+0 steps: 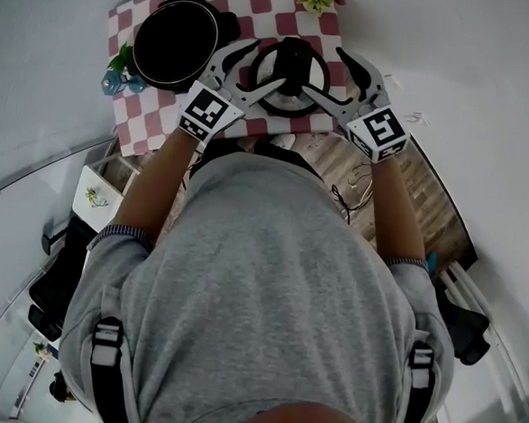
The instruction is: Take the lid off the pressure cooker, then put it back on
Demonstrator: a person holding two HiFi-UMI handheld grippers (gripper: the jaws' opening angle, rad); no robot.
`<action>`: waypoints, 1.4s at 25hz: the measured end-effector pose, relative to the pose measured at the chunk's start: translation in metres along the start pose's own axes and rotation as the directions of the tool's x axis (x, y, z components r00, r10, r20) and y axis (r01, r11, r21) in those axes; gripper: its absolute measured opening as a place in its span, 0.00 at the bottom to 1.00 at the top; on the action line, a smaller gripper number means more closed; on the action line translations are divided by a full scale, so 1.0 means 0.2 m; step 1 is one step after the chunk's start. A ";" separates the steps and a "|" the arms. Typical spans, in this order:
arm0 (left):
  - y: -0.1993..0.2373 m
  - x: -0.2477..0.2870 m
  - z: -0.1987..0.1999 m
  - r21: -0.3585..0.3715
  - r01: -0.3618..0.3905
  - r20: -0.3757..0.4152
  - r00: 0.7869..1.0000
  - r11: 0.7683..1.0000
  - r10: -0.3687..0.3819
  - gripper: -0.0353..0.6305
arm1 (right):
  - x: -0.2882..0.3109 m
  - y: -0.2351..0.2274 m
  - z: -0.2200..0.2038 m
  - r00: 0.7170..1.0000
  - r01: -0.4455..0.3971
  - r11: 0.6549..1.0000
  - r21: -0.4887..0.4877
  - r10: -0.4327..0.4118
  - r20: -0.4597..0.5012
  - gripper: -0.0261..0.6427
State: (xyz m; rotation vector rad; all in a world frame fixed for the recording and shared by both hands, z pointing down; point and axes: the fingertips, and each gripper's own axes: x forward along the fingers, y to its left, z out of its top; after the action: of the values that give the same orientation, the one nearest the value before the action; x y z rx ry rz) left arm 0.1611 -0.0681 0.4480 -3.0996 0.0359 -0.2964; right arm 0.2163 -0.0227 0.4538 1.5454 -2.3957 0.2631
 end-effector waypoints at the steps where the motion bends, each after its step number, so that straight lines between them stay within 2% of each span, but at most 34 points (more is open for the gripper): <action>1: -0.01 0.02 -0.02 0.005 0.013 -0.013 1.000 1.000 -0.012 0.58 | 0.01 0.00 -0.02 1.000 -0.008 1.000 0.004 0.008 -0.011 0.66; 4: -0.03 0.08 -0.10 0.027 0.051 -0.066 0.997 0.998 -0.049 0.58 | 0.05 0.00 -0.10 0.998 -0.029 1.000 0.012 0.029 -0.057 0.65; 6: -0.05 0.13 -0.19 0.043 0.096 -0.138 0.986 0.994 -0.089 0.58 | 0.08 0.00 -0.17 0.994 -0.041 0.999 0.006 0.041 -0.100 0.65; 11: -0.12 0.23 -0.46 0.122 0.217 -0.340 0.926 0.969 -0.165 0.58 | 0.17 0.01 -0.38 0.965 -0.100 0.995 -0.010 0.095 -0.245 0.64; 17: -0.14 0.31 -0.66 0.140 0.295 -0.467 0.862 0.945 -0.200 0.58 | 0.26 0.02 -0.56 0.920 -0.159 0.987 -0.033 0.136 -0.367 0.64; 20: -0.15 0.33 -0.74 0.142 0.326 -0.522 0.827 0.935 -0.209 0.58 | 0.28 0.04 -0.64 0.887 -0.191 0.981 -0.035 0.158 -0.434 0.64; 23: -0.15 0.35 -0.83 0.152 0.362 -0.583 0.784 0.920 -0.213 0.58 | 0.31 0.05 -0.72 0.853 -0.222 0.974 -0.043 0.173 -0.492 0.64; 27: -0.15 0.37 -0.92 0.176 0.411 -0.649 0.731 0.894 -0.209 0.57 | 0.35 0.06 -0.84 0.796 -0.262 0.963 -0.069 0.176 -0.579 0.61; 32: -0.15 0.40 -1.04 0.157 0.468 -0.719 0.658 0.870 -0.224 0.57 | 0.39 0.05 -0.99 0.705 -0.320 0.941 -0.110 0.159 -0.691 0.60; 35: -0.15 0.40 -1.10 0.154 0.490 -0.747 0.626 0.858 -0.223 0.57 | 0.41 0.04 -1.04 0.673 -0.341 0.931 -0.130 0.146 -0.725 0.59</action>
State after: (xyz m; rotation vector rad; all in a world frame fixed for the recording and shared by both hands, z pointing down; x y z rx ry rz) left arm 0.1981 -0.0466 0.6789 -2.4090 -0.5756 -1.3399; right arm 0.2039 -0.0276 0.6781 0.7759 -1.8906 0.4811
